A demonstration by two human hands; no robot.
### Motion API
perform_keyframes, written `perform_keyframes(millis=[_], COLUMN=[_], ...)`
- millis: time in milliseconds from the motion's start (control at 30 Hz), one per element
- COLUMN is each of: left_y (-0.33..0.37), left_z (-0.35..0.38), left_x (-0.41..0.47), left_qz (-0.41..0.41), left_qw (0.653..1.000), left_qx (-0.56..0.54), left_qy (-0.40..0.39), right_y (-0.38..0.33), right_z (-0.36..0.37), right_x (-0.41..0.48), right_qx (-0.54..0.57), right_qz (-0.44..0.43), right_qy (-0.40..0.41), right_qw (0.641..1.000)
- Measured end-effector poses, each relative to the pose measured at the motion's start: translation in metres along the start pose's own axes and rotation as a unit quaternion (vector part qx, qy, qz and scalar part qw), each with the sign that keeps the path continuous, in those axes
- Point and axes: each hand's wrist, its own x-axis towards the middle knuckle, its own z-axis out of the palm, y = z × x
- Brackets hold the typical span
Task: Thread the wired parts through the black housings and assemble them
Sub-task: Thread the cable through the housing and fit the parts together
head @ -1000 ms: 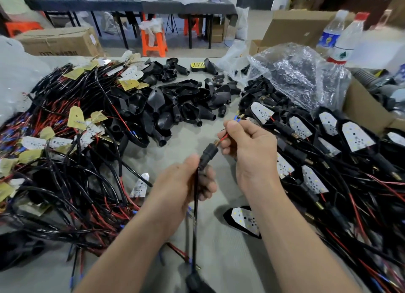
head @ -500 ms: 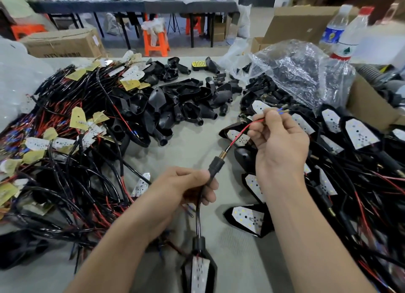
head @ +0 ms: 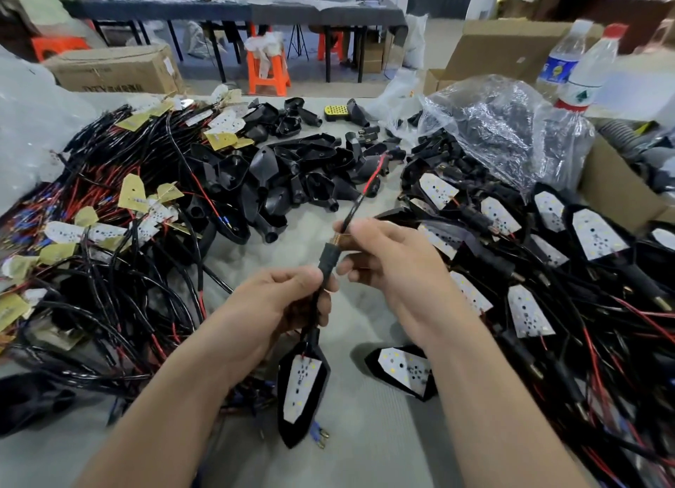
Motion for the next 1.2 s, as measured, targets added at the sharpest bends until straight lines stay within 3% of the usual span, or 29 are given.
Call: perform_keyframes(millis=[133,300,400,467,533,600,833,1200], left_y=[-0.003,-0.005,-0.006,-0.007,-0.009,-0.011,-0.013,-0.019], left_z=[0.004,0.003,0.004,0.004,0.003,0.004,-0.003,-0.008], left_x=[0.000,0.002,0.001,0.002,0.004,0.005,0.010,0.014], left_qz=[-0.017,-0.034,-0.027,-0.013,0.010,0.031,0.029,0.129], left_qw=[0.999,0.998,0.998,0.996,0.995,0.995,0.999,0.983], left_qx=[0.030,0.059,0.062,0.083,0.086,0.072,-0.001,0.089], left_qy=[-0.018,-0.005,0.015,0.030,0.049,0.067,0.038,0.094], right_y=[-0.002,-0.011,-0.012,-0.006,0.001,0.005,-0.001,-0.001], right_z=[0.003,-0.017,-0.025,-0.021,-0.012,-0.005,-0.013,-0.016], right_x=[0.004,0.007,0.003,-0.001,-0.006,-0.008,-0.001,-0.002], right_qx=[0.015,0.210,0.197,0.081,-0.052,-0.070,0.084,0.089], right_qz=[-0.067,-0.152,-0.099,-0.023,0.001,-0.008,-0.102,-0.068], right_qy=[0.065,0.233,0.189,0.098,-0.005,-0.044,0.095,0.083], right_qw=[0.996,0.937,0.957,0.992,0.999,0.997,0.987,0.990])
